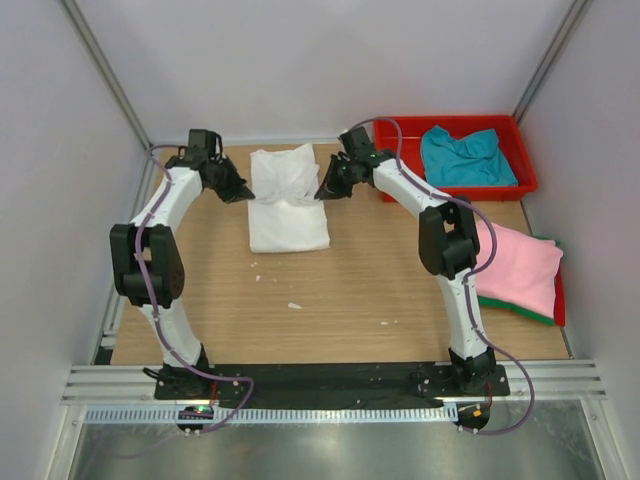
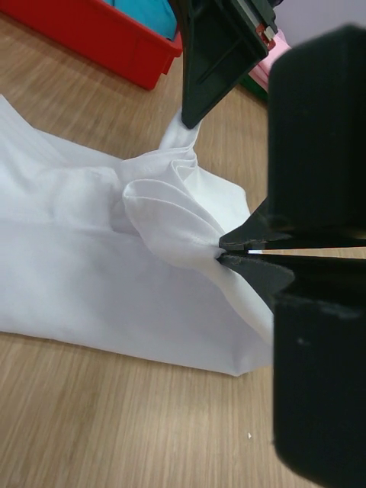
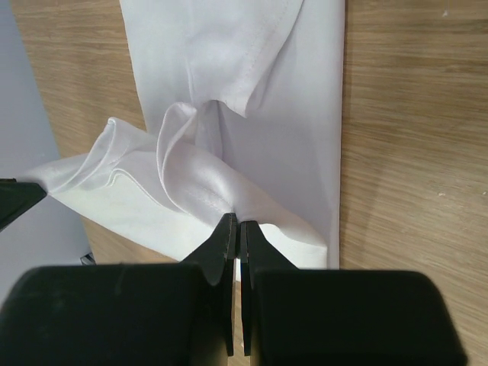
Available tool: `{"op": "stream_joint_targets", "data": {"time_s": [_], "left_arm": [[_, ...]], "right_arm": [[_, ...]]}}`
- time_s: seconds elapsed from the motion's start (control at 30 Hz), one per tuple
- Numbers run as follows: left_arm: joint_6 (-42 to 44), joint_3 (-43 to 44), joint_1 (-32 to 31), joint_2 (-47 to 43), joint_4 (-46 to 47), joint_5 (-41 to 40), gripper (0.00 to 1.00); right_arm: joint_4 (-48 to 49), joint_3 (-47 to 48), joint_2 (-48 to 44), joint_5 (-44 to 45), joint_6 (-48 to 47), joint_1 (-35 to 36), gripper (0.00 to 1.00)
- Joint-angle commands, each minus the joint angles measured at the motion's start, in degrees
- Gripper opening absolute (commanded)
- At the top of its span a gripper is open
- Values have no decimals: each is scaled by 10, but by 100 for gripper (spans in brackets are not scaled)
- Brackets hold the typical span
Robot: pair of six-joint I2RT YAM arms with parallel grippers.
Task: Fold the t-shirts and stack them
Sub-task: Fold the tshirt
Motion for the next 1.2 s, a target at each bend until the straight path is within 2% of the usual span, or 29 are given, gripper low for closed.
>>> {"op": "stream_joint_targets", "data": {"time_s": [0.0,0.57,1.17], "left_arm": [[-3,29,5,6,5,14,0],[0,65,6,98,11,2,0],[-6,34,9,66,28,-28,0]], "right_arm": [[15,27,-24,-4,-11,-4,1],[39,51,58,-37,-4,-23,1],[52,82,77,-66,-9,-27,1]]}}
